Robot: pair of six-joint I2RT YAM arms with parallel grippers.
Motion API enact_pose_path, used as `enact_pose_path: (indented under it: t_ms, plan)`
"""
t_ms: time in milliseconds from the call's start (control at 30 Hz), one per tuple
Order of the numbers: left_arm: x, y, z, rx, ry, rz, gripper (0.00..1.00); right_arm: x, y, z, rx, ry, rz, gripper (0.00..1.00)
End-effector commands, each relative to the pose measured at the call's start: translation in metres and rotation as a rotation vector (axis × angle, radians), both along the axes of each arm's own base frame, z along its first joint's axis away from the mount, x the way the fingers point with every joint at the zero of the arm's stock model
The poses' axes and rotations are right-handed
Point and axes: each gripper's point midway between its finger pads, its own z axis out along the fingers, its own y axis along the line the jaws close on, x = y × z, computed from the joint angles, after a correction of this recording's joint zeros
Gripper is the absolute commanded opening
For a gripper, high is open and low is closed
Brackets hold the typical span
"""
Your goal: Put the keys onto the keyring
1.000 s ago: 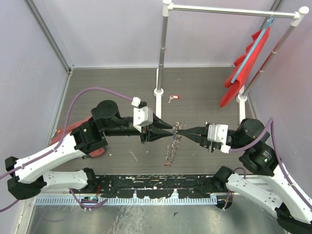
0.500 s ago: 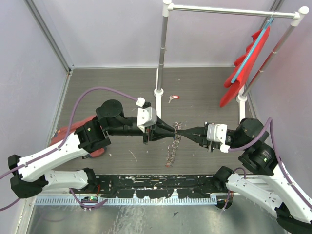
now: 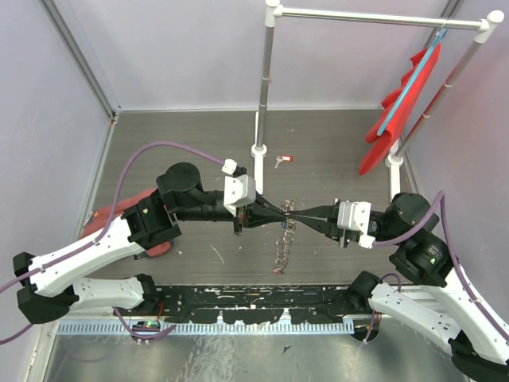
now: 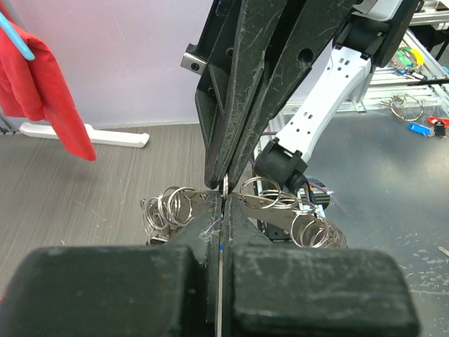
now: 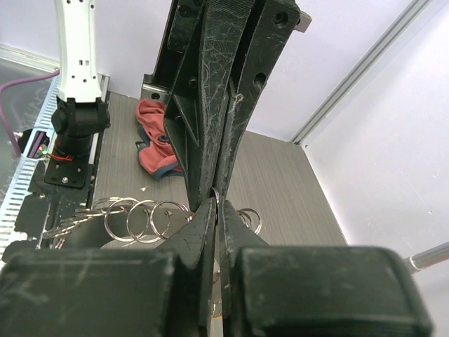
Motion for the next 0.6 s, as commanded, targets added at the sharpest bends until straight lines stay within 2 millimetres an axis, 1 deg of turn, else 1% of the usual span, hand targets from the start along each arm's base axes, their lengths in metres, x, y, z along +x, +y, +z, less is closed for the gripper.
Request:
enact_pose_path:
  t_ms: [0,133,267,400,567]
  plan:
    - [-0.001,0.001,0.012,-0.027,-0.018,0.001,0.00,-0.003,-0.004,0.034,0.083,-0.087,-0.003,0.14]
    - [0.002,0.005,0.007,0.017,-0.034,0.019,0.00,-0.001,-0.008,0.036,0.079,-0.081,-0.034,0.26]
    - [0.010,0.012,-0.003,0.093,-0.062,0.063,0.00,0.005,-0.012,0.028,0.039,-0.042,-0.075,0.34]
    - [0.015,0.020,-0.018,0.217,-0.080,0.082,0.00,0.007,-0.009,0.013,-0.034,0.026,-0.071,0.36]
    - [0.022,0.030,-0.029,0.319,-0.098,0.114,0.00,0.012,-0.004,-0.003,-0.091,0.118,-0.076,0.35]
